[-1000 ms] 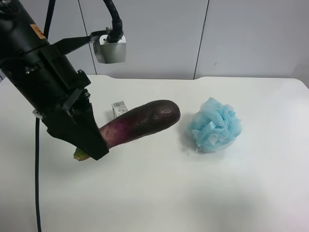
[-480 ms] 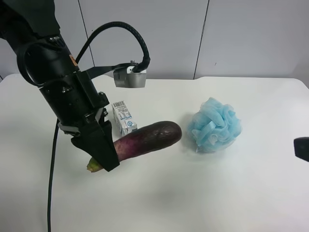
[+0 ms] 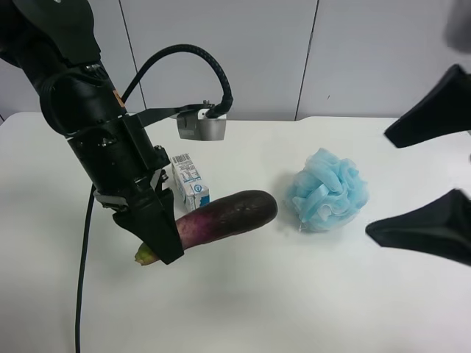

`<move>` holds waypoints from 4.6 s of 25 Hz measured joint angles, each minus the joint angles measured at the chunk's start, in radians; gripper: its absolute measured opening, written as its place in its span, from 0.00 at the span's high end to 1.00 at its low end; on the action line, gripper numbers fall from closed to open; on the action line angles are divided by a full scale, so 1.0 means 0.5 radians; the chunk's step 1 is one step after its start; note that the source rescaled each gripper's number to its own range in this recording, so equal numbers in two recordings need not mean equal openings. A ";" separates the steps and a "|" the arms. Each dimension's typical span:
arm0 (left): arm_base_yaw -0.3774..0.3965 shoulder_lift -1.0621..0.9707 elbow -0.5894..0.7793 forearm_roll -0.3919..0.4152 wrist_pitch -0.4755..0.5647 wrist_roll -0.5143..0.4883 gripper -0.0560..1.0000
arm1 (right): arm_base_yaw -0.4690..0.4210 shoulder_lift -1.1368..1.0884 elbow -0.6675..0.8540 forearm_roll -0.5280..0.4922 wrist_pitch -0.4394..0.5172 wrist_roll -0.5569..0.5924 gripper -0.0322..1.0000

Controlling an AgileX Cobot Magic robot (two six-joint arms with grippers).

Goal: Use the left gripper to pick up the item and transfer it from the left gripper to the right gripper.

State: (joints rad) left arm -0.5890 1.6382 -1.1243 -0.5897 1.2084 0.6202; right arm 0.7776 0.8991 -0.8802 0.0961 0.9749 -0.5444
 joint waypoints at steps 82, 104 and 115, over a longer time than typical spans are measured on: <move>-0.003 -0.005 0.000 -0.067 0.026 0.026 0.34 | 0.930 1.058 -0.016 -1.327 -0.431 0.016 0.97; 0.170 -0.005 -0.596 0.402 -0.021 -0.264 0.00 | 0.930 1.050 -0.016 -1.318 -0.429 -0.007 0.97; 0.700 -0.408 -0.714 0.482 0.002 -0.361 0.00 | 0.930 1.050 -0.016 -1.318 -0.429 -0.007 0.97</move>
State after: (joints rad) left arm -0.2389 1.4340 -1.4815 -0.3486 1.2094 0.4397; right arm 1.2424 1.4242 -0.8883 -0.5627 0.7605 -0.5480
